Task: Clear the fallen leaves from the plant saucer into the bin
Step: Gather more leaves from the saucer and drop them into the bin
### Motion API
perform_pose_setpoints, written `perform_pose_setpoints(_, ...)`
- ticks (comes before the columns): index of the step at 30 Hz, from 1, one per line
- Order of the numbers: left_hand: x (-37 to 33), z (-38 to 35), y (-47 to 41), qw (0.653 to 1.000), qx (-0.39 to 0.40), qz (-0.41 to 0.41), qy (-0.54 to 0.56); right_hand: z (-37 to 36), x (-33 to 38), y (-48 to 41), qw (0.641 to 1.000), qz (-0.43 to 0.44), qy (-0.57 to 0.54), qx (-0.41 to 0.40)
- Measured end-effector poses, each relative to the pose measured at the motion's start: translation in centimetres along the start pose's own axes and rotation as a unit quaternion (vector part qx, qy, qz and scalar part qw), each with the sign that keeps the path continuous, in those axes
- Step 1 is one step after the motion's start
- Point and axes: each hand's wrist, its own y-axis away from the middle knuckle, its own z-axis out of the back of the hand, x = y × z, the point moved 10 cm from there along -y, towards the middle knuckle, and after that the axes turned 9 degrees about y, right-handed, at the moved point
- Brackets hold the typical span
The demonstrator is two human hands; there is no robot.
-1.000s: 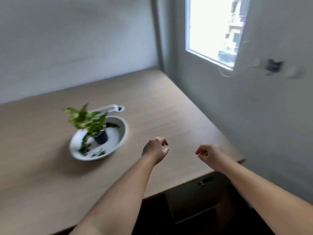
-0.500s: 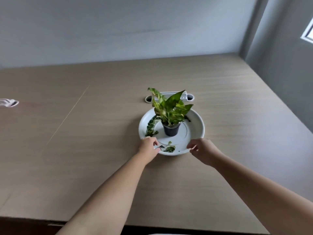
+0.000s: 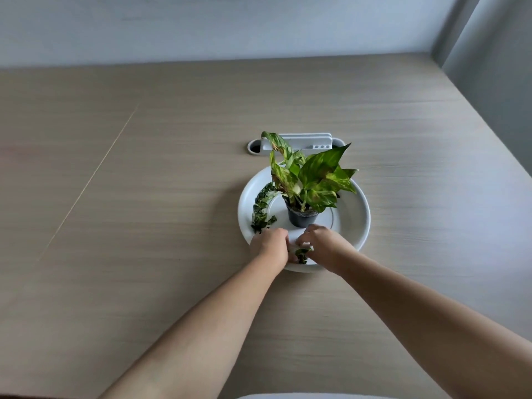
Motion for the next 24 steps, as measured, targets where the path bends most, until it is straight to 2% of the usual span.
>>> perform_pose_setpoints(4, 0.3, 0.2, -0.5, 1.0, -0.005, -0.006, 0.002, 0.0, -0.9, -0.4, 1.0, -0.012, 0.023, -0.011)
perform_pose_setpoints(9, 0.0, 0.2, -0.7, 1.0, 0.009, -0.024, 0.002, 1.9, -2.9, 0.1, 0.998, -0.032, -0.029, -0.051)
perform_pose_setpoints(15, -1.7, -0.5, 0.1, 0.999, 0.029, -0.02, -0.008, 1.1, -3.5, 1.1, 1.0, -0.027, -0.01, 0.008)
perform_pose_setpoints(20, -3.1, -1.1, 0.2, 0.997, 0.008, -0.031, -0.065, 1.2, -3.2, 1.5, 0.999, -0.026, -0.019, 0.009)
perform_pose_setpoints(24, -3.0, -1.0, 0.4, 0.999, -0.018, -0.019, -0.021, 1.1, -3.1, 1.5, 0.999, -0.034, -0.021, 0.001)
